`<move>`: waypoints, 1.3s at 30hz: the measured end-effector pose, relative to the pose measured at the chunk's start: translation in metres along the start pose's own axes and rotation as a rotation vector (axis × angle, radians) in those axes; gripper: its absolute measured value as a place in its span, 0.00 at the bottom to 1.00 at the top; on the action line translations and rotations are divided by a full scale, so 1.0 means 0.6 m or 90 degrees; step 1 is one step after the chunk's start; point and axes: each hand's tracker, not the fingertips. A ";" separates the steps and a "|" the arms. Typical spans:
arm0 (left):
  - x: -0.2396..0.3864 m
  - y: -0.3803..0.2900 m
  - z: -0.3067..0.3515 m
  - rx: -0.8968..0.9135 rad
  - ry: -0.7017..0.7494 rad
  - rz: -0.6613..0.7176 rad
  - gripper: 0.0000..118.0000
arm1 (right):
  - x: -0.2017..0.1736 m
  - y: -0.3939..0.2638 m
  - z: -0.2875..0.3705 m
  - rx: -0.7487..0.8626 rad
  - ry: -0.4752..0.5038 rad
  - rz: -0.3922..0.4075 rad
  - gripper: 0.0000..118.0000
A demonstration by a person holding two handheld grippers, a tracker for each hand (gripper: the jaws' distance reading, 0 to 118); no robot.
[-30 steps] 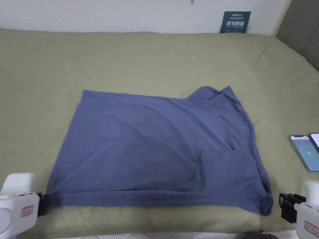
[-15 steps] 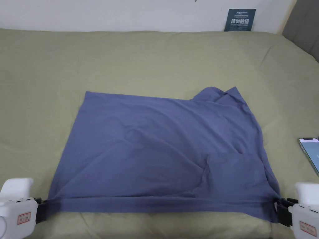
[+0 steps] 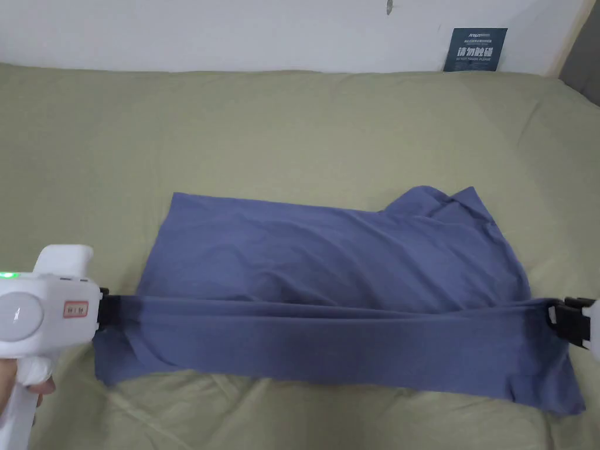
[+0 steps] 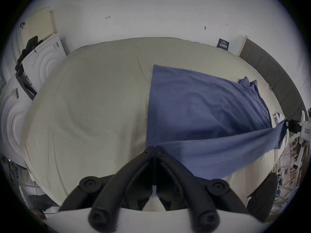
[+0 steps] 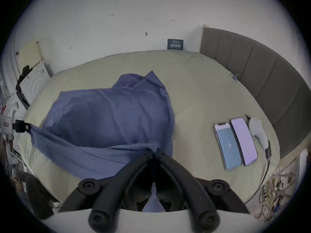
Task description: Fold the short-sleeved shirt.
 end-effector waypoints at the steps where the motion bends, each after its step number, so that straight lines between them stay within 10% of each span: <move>1: 0.003 0.019 -0.014 0.000 -0.001 -0.003 0.01 | -0.002 0.017 -0.018 -0.001 -0.004 0.003 0.01; 15: 0.017 0.101 -0.178 -0.046 0.003 -0.007 0.02 | 0.000 0.076 -0.195 -0.078 -0.029 0.021 0.02; 17: 0.009 0.092 -0.167 -0.014 -0.043 0.005 0.26 | 0.005 0.067 -0.183 -0.064 -0.018 -0.002 0.42; 18: 0.006 0.084 -0.159 0.002 -0.038 0.009 0.57 | 0.008 0.061 -0.177 -0.064 -0.020 -0.001 0.80; 19: 0.005 0.074 -0.149 -0.004 -0.019 0.011 0.91 | 0.009 0.054 -0.170 -0.069 -0.023 0.002 0.98; 24: -0.015 0.025 -0.075 0.028 0.015 0.030 0.89 | 0.027 0.009 -0.091 -0.025 -0.029 -0.018 0.86; 26: -0.021 0.002 -0.049 0.026 0.013 0.028 0.24 | 0.026 -0.003 -0.061 -0.017 -0.035 -0.025 0.55; 27: -0.021 -0.011 -0.040 0.012 -0.011 0.030 0.00 | 0.027 -0.014 -0.046 -0.010 -0.039 -0.027 0.23; 28: -0.021 -0.021 -0.036 0.008 -0.024 0.042 0.00 | 0.026 -0.025 -0.034 -0.006 -0.046 -0.027 0.00; 32: -0.019 -0.042 -0.029 -0.006 -0.025 0.045 0.00 | 0.028 -0.052 -0.011 -0.014 -0.049 -0.025 0.00; 33: -0.016 -0.044 -0.032 -0.012 -0.025 0.042 0.08 | 0.028 -0.060 -0.007 -0.016 -0.047 -0.023 0.00; 35: -0.011 -0.043 -0.041 -0.014 -0.018 0.048 0.80 | 0.024 -0.063 -0.001 -0.025 -0.051 -0.010 0.00; 39: -0.008 -0.038 -0.078 -0.038 -0.002 0.061 1.00 | 0.034 -0.073 -0.012 -0.042 -0.046 -0.010 0.00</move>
